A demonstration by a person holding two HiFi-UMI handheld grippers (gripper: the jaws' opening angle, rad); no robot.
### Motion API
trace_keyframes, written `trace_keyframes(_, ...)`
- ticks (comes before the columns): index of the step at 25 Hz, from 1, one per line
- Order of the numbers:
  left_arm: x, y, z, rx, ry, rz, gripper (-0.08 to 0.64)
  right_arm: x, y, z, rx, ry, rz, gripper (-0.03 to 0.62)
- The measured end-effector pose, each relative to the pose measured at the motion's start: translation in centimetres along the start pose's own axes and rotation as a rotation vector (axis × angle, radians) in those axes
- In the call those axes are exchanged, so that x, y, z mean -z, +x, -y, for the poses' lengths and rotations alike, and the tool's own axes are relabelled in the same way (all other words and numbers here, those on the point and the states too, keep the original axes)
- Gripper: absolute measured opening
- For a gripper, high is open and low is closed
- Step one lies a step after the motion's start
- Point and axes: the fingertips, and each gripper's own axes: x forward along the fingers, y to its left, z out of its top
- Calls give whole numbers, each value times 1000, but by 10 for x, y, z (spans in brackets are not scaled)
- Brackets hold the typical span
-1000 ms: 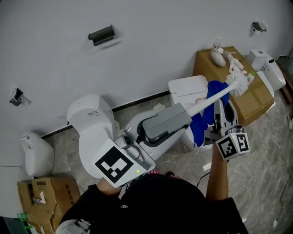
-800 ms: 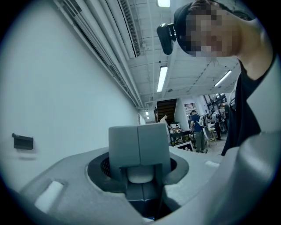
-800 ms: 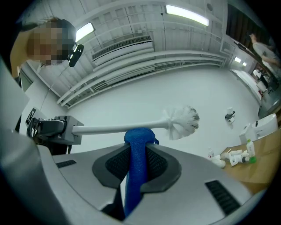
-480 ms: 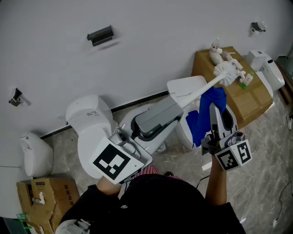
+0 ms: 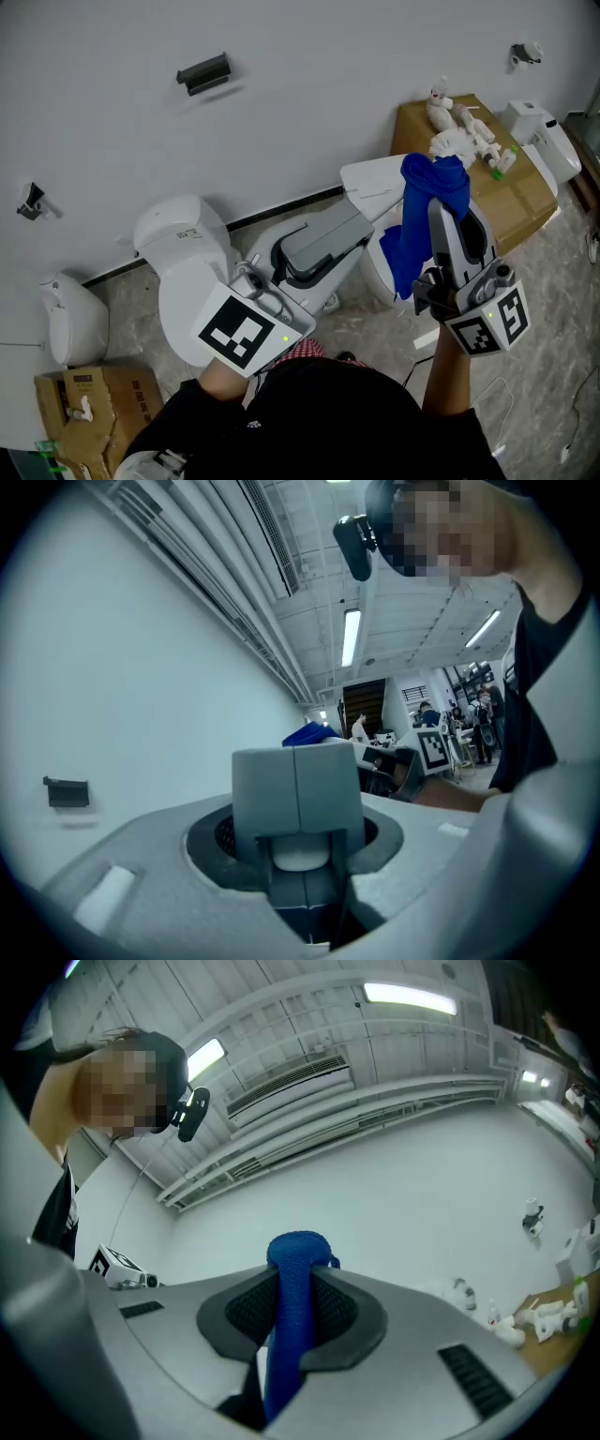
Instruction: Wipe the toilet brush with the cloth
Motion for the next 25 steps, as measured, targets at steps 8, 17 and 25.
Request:
trace_keyframes(8,1,3,1,3,-2,-8,169,3,21,-28,-101,15,-28,64)
trace_keyframes(17,-2,4,4,16,3,-1,169,20,37,-52,-172,-38,-127,64)
trace_keyframes(25,-3,5,4,19,0,-8,169,25,45,-54,-175,-91,-181,64)
